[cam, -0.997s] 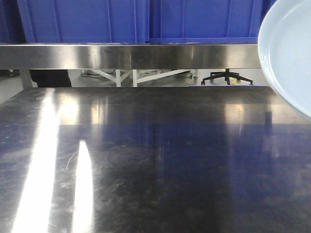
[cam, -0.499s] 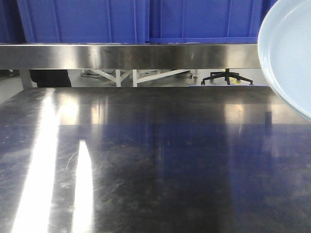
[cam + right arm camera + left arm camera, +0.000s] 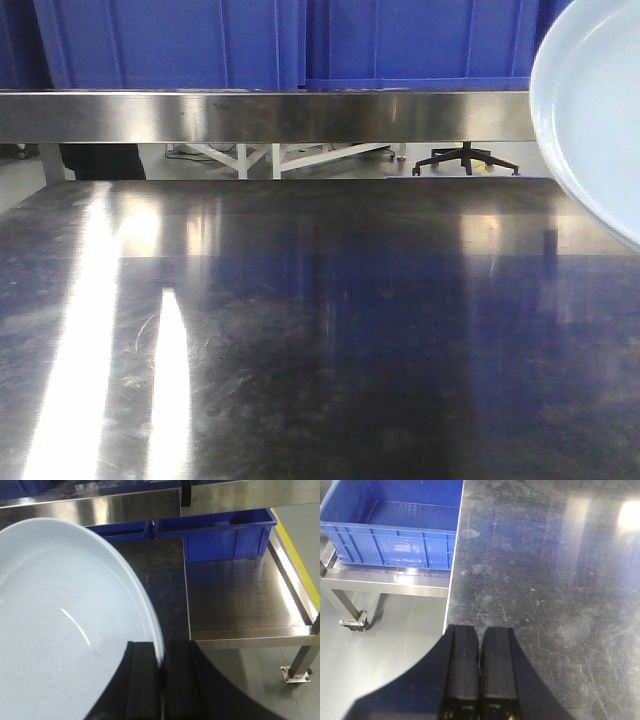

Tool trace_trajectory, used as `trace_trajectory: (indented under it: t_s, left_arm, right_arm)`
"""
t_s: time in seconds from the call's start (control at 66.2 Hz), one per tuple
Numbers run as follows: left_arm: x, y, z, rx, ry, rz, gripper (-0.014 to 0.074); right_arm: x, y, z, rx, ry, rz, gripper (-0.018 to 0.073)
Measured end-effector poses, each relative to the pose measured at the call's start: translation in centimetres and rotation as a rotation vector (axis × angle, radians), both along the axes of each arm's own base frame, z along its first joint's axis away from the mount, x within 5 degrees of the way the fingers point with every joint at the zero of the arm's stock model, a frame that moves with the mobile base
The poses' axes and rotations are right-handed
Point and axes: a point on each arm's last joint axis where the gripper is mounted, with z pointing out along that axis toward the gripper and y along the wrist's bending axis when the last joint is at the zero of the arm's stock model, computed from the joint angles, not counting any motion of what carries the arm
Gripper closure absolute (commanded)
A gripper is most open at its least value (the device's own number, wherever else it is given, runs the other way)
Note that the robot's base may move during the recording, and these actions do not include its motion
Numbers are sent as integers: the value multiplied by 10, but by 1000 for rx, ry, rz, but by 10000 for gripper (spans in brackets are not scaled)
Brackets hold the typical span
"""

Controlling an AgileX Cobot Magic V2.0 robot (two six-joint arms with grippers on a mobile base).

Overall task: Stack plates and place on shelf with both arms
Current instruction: 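Lift the stacked plates with the right gripper and raise them high, then drive the base to the blue bin shelf holding the plates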

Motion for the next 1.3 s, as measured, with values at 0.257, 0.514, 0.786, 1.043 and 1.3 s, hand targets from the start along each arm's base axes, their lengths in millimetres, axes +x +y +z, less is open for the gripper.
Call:
trace_trajectory:
  t_s: [0.257, 0.514, 0.786, 1.043, 1.3]
  left_arm:
    - [0, 0, 0, 0, 0, 0, 513]
    - [0, 0, 0, 0, 0, 0, 513]
    - [0, 0, 0, 0, 0, 0, 513]
    - [0, 0, 0, 0, 0, 0, 513]
    - [0, 0, 0, 0, 0, 0, 513]
  right_arm:
    - [0, 0, 0, 0, 2, -1, 503]
    - [0, 0, 0, 0, 2, -1, 503]
    - [0, 0, 0, 0, 2, -1, 503]
    - [0, 0, 0, 0, 2, -1, 503]
    - [0, 0, 0, 0, 1, -1, 503]
